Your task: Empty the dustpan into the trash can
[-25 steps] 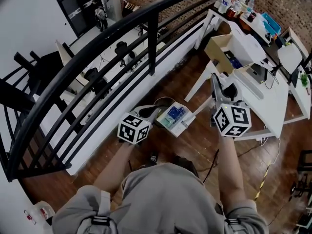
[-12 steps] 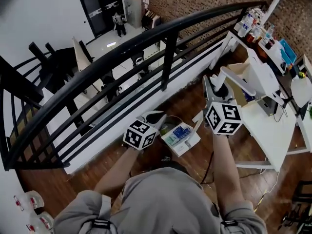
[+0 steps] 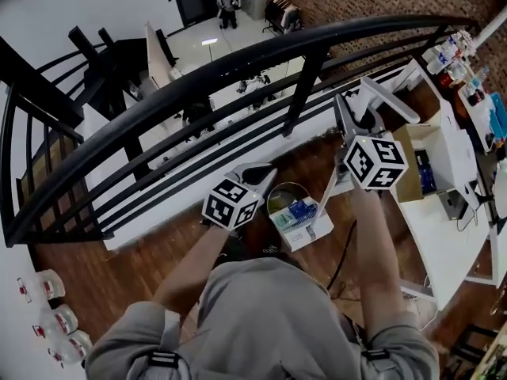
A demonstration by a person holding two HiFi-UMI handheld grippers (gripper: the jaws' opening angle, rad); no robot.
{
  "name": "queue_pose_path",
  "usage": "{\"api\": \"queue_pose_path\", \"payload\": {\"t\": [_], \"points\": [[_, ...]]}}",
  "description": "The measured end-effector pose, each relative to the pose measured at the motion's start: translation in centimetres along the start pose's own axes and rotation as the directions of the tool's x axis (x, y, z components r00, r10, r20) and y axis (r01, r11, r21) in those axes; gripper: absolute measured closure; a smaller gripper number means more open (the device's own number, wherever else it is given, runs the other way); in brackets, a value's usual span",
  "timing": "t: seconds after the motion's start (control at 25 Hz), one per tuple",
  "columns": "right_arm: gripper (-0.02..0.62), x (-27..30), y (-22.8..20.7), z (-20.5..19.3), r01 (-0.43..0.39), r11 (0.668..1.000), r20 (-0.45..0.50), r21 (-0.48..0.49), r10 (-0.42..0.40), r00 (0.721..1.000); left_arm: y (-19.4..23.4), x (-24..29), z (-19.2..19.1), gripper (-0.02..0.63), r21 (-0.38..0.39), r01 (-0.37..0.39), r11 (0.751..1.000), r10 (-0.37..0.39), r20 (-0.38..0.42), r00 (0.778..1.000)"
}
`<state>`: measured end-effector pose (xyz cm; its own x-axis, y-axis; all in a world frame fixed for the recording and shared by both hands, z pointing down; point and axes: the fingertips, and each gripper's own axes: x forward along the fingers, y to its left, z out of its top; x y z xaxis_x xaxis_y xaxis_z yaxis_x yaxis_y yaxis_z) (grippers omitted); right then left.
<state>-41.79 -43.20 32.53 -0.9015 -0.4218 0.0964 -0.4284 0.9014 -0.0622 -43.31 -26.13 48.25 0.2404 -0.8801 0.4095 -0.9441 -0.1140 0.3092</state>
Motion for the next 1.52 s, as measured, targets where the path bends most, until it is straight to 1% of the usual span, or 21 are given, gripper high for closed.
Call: {"api": "queue_pose_path", "payload": {"t": [0.2,0.36,0.64,0.88,1.08,1.2,1.36,1.52], "points": [[0.499,5.7,-0.4,-0.9,0.009,1.000,-0.059,-0.004,-0.009,0.998,2.8,0.4,1.2,0.600,-0.003,0.019,1.000,-0.019,0.003,1.000],[0.499,8.6,-0.2,-1.7,0.014,1.000,-0.096,-0.013,-0.015,0.995,4.3,0.7,1.9,0.600,-0.001,0.028,1.000,-0.028,-0.004,1.000],[0.499,11.6,-0.4,-2.6,0.021,1.000,-0.134,-0.016,-0.023,0.991,6.2,0.9,2.5,0.600,-0.002,0.024,1.000,-0.024,-0.018,1.000],[0.497,12.9,-0.1,-3.1,0.020,1.000,-0.152,-0.021,-0.023,0.988,7.1,0.5,2.7,0.600,-0.002,0.015,1.000,-0.015,-0.021,1.000],[0.497,12.6,0.2,-2.8,0.027,0.999,-0.146,-0.030,-0.031,0.989,7.5,-0.1,2.5,0.600,-0.002,0.017,1.000,-0.017,-0.023,1.000],[0.497,11.5,0.6,-2.4,0.039,0.998,-0.133,-0.040,-0.043,0.990,7.3,-0.5,2.2,0.600,0.001,0.034,0.999,-0.034,-0.028,0.999],[0.497,9.2,0.8,-1.5,0.069,0.996,-0.103,-0.058,-0.074,0.992,6.5,-0.5,2.3,0.600,0.022,0.085,0.996,-0.084,-0.026,0.996],[0.495,6.0,0.8,-0.6,0.121,0.991,-0.072,-0.064,-0.125,0.990,5.3,-0.4,2.1,0.600,0.039,0.163,0.986,-0.162,-0.033,0.986]]}}
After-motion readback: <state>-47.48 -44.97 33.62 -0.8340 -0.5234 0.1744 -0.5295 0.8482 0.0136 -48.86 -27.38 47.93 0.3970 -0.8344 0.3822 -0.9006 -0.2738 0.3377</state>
